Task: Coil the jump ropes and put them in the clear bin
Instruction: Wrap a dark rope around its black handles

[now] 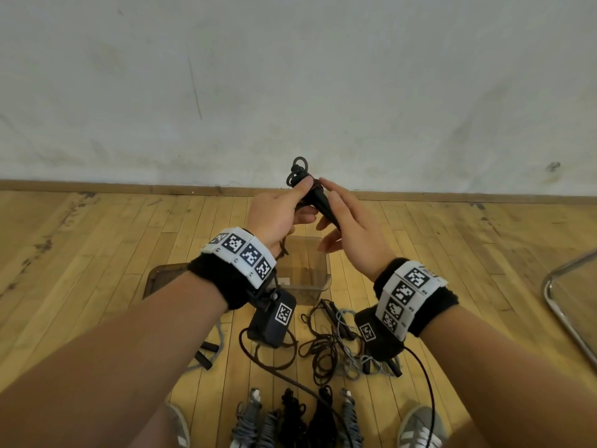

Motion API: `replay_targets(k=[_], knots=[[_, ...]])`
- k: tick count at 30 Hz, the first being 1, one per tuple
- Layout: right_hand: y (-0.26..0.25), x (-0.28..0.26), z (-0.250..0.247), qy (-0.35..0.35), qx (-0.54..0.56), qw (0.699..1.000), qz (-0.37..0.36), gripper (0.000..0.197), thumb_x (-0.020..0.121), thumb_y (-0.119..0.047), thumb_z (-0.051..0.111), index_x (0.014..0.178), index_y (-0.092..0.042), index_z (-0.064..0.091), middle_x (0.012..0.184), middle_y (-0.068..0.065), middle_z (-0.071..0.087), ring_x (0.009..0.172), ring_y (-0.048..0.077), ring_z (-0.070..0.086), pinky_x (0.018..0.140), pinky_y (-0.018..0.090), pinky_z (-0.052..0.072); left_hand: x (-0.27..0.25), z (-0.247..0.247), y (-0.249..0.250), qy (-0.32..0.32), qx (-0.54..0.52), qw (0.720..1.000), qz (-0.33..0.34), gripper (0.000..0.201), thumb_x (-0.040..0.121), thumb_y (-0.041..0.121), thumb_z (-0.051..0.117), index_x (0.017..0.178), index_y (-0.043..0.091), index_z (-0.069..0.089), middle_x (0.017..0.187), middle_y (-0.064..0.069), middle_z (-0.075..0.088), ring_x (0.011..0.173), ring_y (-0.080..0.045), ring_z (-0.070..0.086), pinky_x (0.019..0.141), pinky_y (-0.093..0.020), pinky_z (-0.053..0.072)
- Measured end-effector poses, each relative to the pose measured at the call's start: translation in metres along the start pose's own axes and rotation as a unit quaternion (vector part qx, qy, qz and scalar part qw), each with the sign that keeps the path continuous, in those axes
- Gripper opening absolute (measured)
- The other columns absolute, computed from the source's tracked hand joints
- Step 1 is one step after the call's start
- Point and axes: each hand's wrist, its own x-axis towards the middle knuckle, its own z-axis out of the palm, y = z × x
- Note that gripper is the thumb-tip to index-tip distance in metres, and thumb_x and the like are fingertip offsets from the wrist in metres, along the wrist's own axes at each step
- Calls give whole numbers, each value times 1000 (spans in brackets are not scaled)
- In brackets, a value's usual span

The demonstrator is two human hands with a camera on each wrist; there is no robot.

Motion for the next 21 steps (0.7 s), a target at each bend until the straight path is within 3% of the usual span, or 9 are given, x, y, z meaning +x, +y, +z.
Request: replay_targets(k=[3, 9, 15, 19, 21], knots=[[-3, 3, -4, -28, 87, 993, 70, 41, 107, -35, 49, 147, -30, 47, 91, 11, 71, 70, 24, 66, 68, 37, 60, 1, -1, 0, -21, 37, 999, 17, 36, 95, 47, 68, 93, 13, 79, 75, 0, 77, 64, -7, 69, 57, -23, 39], [-2, 9, -17, -6, 65, 997, 37, 47, 103, -20, 59, 148, -26, 48, 82, 1, 73, 72, 15, 69, 72, 26, 58, 0, -4, 0, -71, 46, 996, 12, 38, 97, 54, 61, 102, 20, 78, 90, -3, 80, 73, -10, 70, 78, -31, 53], [2, 11, -21, 32, -70, 997, 0, 59, 100, -24, 64, 154, -21, 42, 108, 6, 73, 73, 7, 72, 74, 23, 59, 0, -7, -3, -64, 59, 996, 15, 35, 96, 47, 68, 104, 14, 75, 89, -6, 80, 71, -13, 75, 69, -28, 60], [8, 11, -22, 55, -223, 973, -37, 61, 97, -34, 66, 153, -26, 43, 126, -3, 70, 100, 12, 71, 92, 35, 58, -3, -5, -6, -66, 80, 993, 50, 20, 99, 36, 67, 102, 19, 77, 86, -4, 79, 66, -13, 73, 58, -21, 56], [7, 10, -22, 64, -287, 954, -53, 58, 97, -34, 65, 152, -27, 46, 124, -8, 70, 101, 9, 67, 86, 25, 52, -4, -2, -7, -64, 87, 992, 65, 20, 99, 36, 66, 105, 21, 78, 86, -3, 79, 64, -14, 72, 54, -19, 51]])
